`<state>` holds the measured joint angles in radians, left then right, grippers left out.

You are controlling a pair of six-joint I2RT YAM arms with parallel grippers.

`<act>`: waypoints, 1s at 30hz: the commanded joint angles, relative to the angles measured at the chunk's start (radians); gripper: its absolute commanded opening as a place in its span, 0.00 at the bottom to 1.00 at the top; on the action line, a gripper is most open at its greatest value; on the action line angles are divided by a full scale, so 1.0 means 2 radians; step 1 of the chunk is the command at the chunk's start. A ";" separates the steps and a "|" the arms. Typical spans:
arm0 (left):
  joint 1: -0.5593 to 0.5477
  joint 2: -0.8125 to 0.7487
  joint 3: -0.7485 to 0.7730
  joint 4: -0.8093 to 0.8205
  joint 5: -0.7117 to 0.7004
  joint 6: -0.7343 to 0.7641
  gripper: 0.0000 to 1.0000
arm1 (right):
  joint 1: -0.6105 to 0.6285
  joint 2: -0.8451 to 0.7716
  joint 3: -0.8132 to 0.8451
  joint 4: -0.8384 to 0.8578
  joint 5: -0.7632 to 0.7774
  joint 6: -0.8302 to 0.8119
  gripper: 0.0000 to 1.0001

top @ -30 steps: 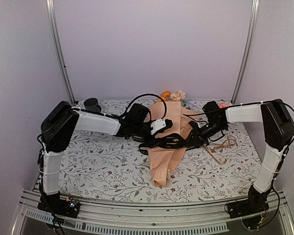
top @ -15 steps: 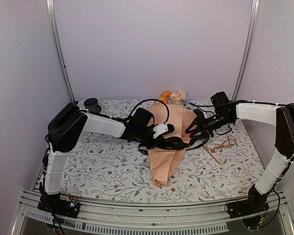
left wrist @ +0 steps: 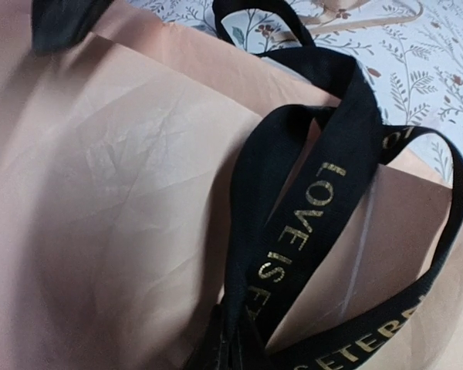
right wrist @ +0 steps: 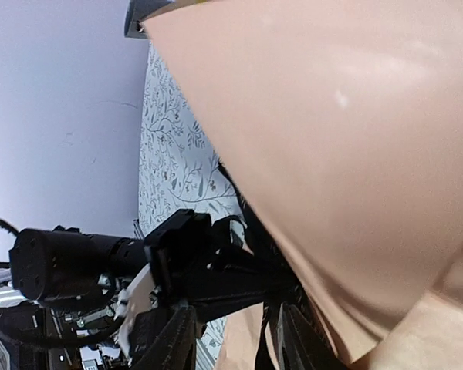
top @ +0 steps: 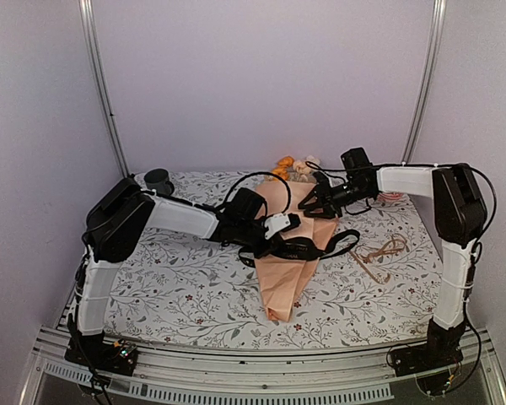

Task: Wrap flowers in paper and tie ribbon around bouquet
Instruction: Cross the ribbon over the folded bouquet.

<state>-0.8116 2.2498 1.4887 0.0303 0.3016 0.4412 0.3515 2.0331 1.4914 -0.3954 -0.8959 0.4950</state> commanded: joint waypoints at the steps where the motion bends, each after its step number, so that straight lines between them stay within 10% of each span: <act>1: -0.005 -0.031 -0.015 0.025 -0.014 -0.008 0.00 | 0.007 0.070 0.068 0.005 0.012 0.000 0.36; 19: -0.006 -0.181 -0.085 0.016 -0.064 0.012 0.00 | 0.002 0.142 0.063 -0.030 0.061 -0.027 0.35; 30: -0.005 -0.147 -0.066 -0.003 -0.091 0.003 0.02 | 0.002 0.137 0.062 -0.033 0.059 -0.030 0.34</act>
<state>-0.8135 1.9202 1.3289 0.0380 0.1547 0.4568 0.3588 2.2719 1.6310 -0.4038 -0.8131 0.4435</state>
